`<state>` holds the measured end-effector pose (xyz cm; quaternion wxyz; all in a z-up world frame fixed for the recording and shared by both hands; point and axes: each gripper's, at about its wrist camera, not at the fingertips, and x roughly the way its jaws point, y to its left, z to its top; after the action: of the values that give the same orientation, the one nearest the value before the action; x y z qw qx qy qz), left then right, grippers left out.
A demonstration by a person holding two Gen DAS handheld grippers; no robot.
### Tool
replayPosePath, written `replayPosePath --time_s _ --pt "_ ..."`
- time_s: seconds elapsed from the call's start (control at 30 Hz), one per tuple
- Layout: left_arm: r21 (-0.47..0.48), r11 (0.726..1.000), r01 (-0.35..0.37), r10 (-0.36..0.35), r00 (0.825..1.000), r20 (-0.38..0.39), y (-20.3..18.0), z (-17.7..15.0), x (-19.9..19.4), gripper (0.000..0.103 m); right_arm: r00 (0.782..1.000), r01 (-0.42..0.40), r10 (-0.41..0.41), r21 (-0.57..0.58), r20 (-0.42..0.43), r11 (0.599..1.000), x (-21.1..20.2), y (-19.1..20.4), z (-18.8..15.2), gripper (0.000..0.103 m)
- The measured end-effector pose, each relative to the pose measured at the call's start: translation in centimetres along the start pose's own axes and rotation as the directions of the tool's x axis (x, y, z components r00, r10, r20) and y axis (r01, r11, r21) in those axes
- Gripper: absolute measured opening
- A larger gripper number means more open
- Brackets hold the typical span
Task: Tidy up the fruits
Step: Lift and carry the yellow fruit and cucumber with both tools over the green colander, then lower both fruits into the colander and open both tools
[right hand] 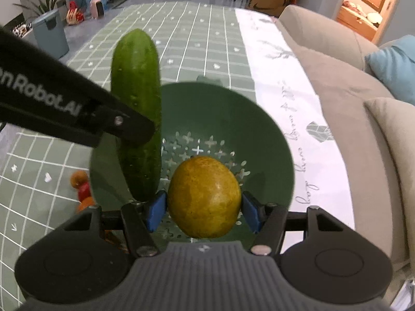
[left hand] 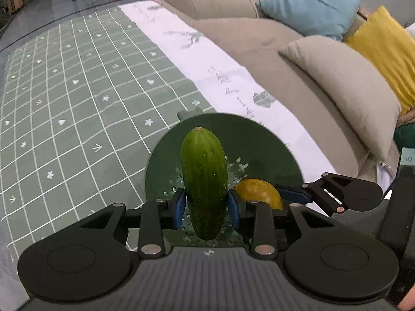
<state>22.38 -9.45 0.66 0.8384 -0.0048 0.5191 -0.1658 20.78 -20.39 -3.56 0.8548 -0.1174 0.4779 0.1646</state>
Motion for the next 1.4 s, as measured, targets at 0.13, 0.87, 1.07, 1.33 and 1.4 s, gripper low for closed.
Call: replayPosePath --time_s 0.13,0.87,1.07,1.33,1.4 --pt "0.003 1.000 0.002 -0.001 1.000 -0.026 0.5 0.2 2.0 0.038 1.000 -0.013 0.013 -0.001 -0.022 1.000 1.6 -0.3 0.0 0.059" --pt "0.009 1.000 0.016 -0.016 0.999 -0.029 1.2 0.3 3.7 0.045 1.000 -0.004 0.003 0.017 0.012 1.000 1.6 -0.4 0.3 0.069" --pt "0.047 0.999 0.011 -0.013 1.000 0.025 0.7 -1.0 0.4 0.050 0.999 0.040 -0.040 0.008 0.026 0.999 0.3 0.3 0.2 0.082" --pt "0.073 0.997 -0.024 0.016 0.995 0.103 0.4 -3.9 -4.7 0.054 0.995 0.071 -0.074 0.053 0.072 0.996 -3.7 2.1 -0.7 0.089" --pt "0.074 0.997 -0.039 0.030 0.992 0.120 0.4 -4.8 -5.8 0.055 0.992 0.070 -0.076 0.066 0.096 0.995 -5.2 2.9 -1.1 0.091"
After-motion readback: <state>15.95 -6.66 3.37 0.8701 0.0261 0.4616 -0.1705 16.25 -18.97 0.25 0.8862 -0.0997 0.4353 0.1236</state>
